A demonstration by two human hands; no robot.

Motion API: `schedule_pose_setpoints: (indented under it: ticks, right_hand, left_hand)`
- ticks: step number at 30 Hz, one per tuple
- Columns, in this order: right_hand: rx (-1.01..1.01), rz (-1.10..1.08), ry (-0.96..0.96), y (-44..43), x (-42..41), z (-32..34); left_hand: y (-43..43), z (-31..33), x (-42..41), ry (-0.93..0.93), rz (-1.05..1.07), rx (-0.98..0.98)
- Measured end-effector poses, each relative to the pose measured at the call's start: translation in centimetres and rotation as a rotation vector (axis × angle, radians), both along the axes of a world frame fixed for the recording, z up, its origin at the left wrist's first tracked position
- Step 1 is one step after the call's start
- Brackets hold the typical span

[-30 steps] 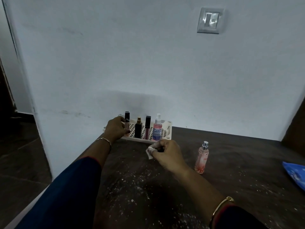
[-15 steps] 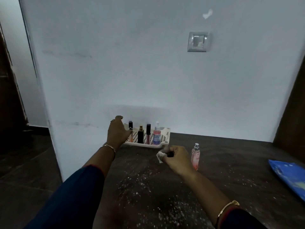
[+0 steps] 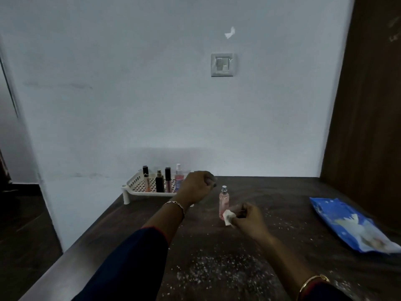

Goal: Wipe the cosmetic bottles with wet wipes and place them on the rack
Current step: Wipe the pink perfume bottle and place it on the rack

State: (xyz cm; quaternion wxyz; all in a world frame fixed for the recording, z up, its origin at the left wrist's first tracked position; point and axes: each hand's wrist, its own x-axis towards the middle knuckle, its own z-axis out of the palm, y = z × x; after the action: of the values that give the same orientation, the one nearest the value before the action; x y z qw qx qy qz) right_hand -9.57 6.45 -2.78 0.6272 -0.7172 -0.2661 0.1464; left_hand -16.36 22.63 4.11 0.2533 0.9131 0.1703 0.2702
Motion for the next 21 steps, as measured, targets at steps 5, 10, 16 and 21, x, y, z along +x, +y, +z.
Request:
schedule_pose_setpoints:
  ticks: [5, 10, 16, 21]
  right_hand:
    - [0.008, -0.027, 0.016, -1.6, 1.9, -0.7]
    - [0.035, -0.074, 0.001, -2.7, 2.9, -0.8]
    - [0.088, -0.104, -0.001, -3.6, 3.3, -0.8]
    - [0.14, -0.128, 0.04, -4.4, 2.3, -0.7]
  left_hand:
    - [-1.8, -0.8, 2.6, 0.111, -0.01, 0.168]
    - [-2.4, -1.8, 3.8, 0.112, 0.047, 0.175]
    - [-2.6, -2.5, 3.8, 0.053, 0.097, 0.141]
    - [-3.8, -1.4, 1.5, -0.115, 0.075, 0.087]
